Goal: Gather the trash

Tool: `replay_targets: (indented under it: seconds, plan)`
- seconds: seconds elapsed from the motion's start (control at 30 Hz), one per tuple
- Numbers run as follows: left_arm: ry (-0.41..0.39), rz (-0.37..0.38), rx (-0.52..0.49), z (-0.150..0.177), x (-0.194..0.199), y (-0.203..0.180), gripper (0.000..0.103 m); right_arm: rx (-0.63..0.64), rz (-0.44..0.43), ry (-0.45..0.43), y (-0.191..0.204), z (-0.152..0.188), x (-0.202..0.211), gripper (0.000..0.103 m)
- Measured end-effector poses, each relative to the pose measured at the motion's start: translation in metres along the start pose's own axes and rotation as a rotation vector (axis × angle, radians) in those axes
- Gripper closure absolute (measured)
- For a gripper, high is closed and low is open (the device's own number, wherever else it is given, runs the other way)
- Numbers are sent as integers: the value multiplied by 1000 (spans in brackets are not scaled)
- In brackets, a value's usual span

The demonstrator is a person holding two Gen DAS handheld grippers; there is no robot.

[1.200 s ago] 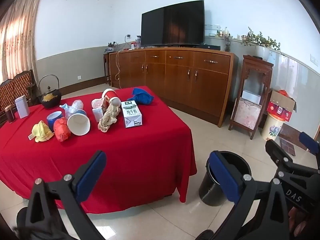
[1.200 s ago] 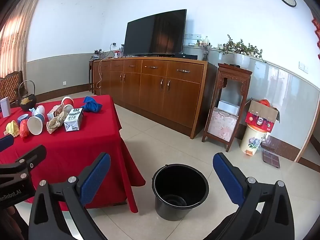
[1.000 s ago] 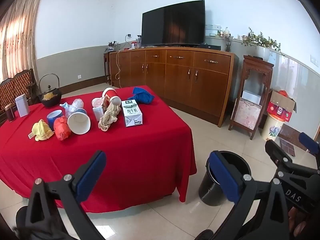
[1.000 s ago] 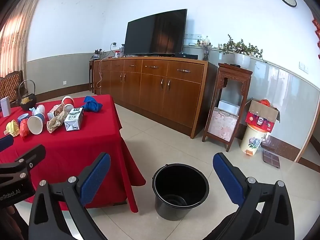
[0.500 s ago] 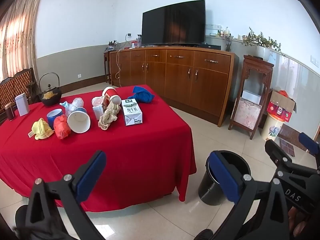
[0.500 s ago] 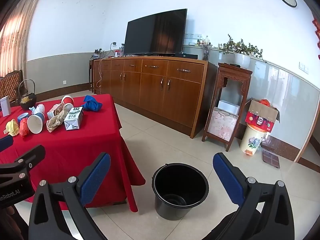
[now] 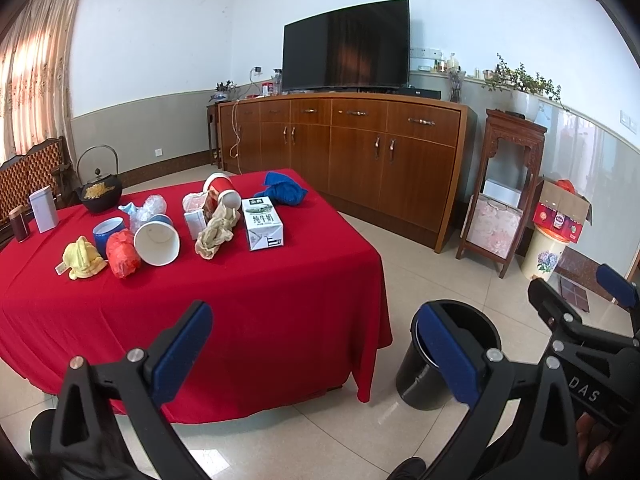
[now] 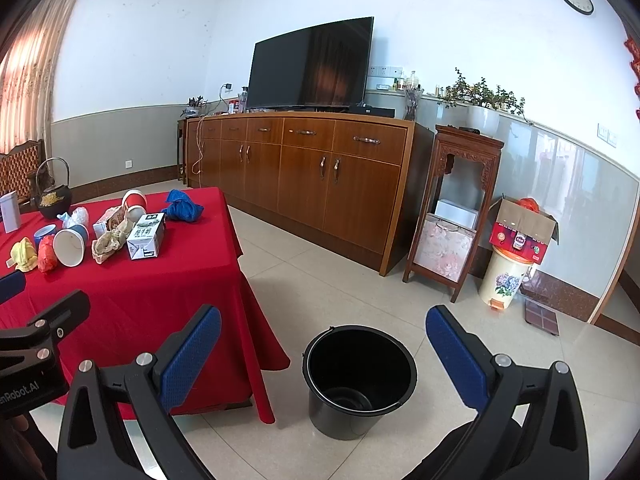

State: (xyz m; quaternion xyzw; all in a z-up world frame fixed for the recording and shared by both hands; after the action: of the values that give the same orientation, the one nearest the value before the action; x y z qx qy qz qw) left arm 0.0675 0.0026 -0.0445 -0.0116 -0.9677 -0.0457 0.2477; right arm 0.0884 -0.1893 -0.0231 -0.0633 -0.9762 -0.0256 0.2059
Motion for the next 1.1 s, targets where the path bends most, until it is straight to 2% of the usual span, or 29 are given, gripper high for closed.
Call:
replay_targets:
  seconds: [1.1]
  plan:
    - [2, 3, -4, 0, 0, -5, 0, 4, 2, -4, -4, -5, 1, 0]
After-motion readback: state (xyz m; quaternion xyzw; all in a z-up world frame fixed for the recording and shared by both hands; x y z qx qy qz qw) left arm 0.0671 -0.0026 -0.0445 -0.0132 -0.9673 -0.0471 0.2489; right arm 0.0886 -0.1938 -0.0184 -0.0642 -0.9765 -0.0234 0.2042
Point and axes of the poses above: each gripper's, at about its wrist camera, not at the fingertips, and x roughly against the way its jaws point, y to its left, z to its underside, the point moved 8 cm from there along -x, roughly the way its jaws point, and after that the axes turned 8 degrees about -x, right-handed, at the moved point
